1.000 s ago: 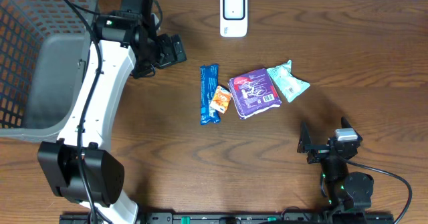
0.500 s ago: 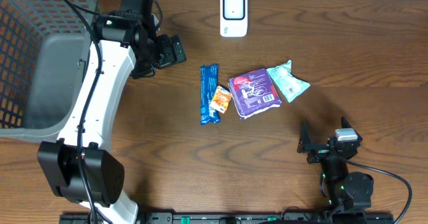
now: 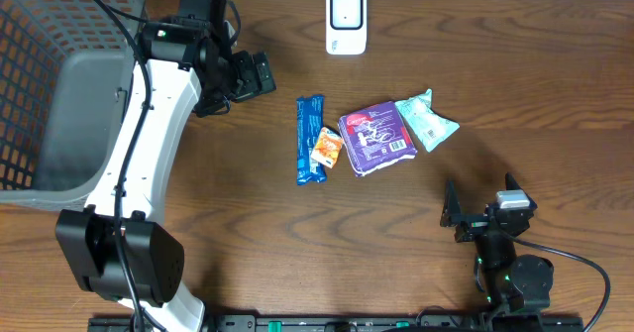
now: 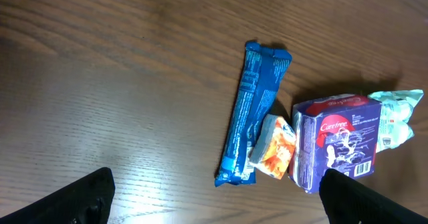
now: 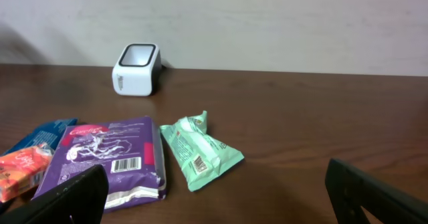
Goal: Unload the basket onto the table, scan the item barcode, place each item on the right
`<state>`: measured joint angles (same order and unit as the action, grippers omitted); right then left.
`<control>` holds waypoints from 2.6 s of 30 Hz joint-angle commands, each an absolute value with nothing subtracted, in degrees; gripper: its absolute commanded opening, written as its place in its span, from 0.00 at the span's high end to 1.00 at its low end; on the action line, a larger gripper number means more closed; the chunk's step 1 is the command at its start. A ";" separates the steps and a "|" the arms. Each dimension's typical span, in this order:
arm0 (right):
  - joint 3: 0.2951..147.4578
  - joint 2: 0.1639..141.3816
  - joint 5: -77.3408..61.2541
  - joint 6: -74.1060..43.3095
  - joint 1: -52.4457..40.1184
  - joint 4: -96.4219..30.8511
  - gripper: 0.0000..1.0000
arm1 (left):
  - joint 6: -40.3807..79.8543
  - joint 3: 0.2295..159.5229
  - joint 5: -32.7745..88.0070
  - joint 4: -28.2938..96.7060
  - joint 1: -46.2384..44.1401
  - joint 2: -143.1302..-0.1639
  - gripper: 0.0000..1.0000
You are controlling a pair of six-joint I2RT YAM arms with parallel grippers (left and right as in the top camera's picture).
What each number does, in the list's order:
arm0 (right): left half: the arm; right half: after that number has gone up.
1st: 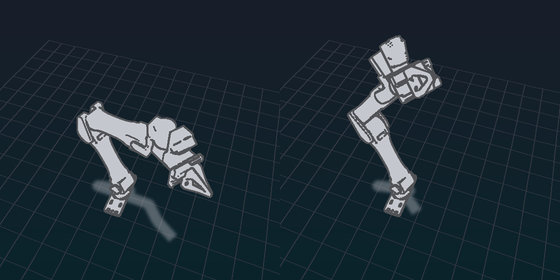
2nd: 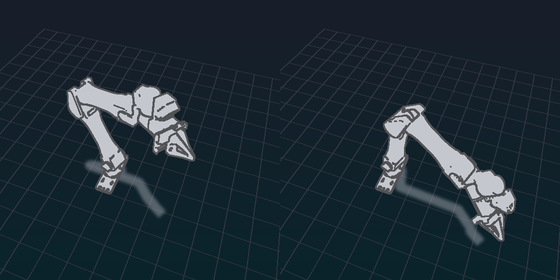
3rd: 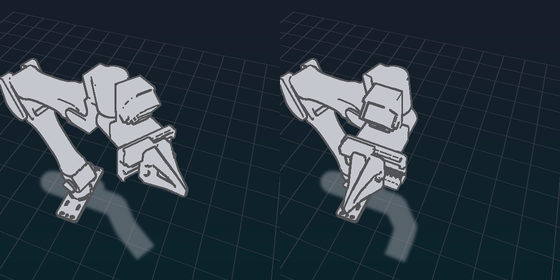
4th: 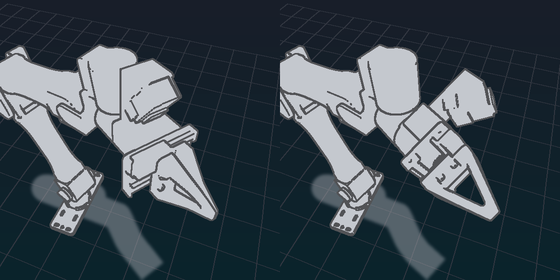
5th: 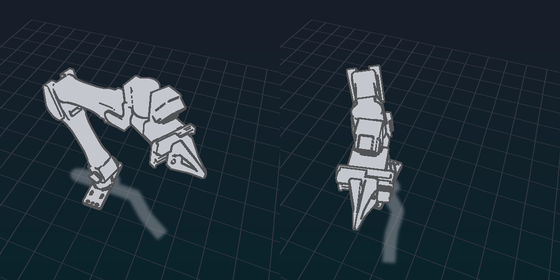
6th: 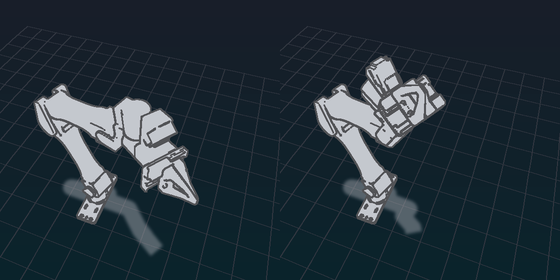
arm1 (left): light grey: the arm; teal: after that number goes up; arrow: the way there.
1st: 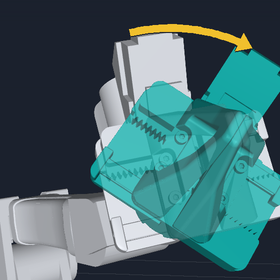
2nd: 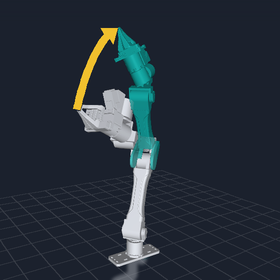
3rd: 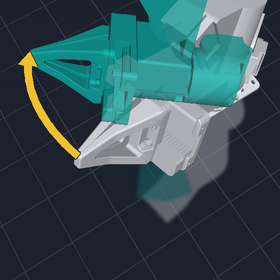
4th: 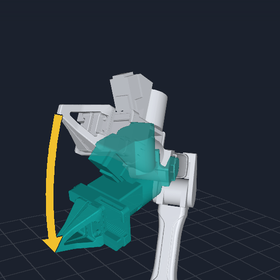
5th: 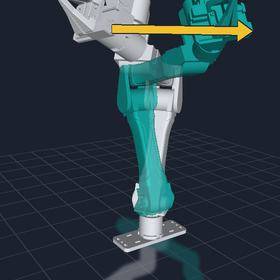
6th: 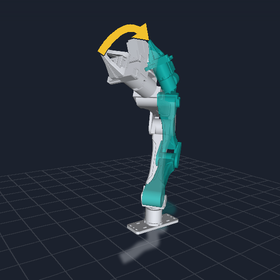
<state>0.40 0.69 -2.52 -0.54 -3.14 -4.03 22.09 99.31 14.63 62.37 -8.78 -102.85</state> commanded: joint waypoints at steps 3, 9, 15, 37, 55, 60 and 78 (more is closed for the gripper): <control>0.32 0.45 -1.58 0.27 -3.42 -3.27 0.01 | 21.52 99.59 13.82 62.54 -8.58 -102.98 0.02; 0.32 0.45 -28.27 -22.68 -3.42 1.02 0.01 | 21.52 99.59 13.82 62.54 -8.58 -102.98 0.02; 0.32 0.45 -34.04 -33.61 -3.42 4.40 0.01 | 21.52 99.59 13.82 62.52 -8.58 -102.98 0.02; 46.74 32.05 -7.79 2.76 -3.42 -11.68 0.01 | 21.52 99.59 13.82 62.54 -8.58 -102.98 0.02; 86.06 84.60 -11.81 11.84 -1.54 -50.59 0.01 | 21.52 99.59 13.82 62.52 -8.58 -102.98 0.02; 86.02 91.31 -17.08 11.79 -1.65 -49.71 0.01 | 21.52 99.59 13.82 62.54 -8.58 -102.98 0.02; 85.91 110.98 -22.20 14.57 -2.15 -49.08 0.99 | 21.52 99.59 13.80 62.52 -8.58 -102.98 0.02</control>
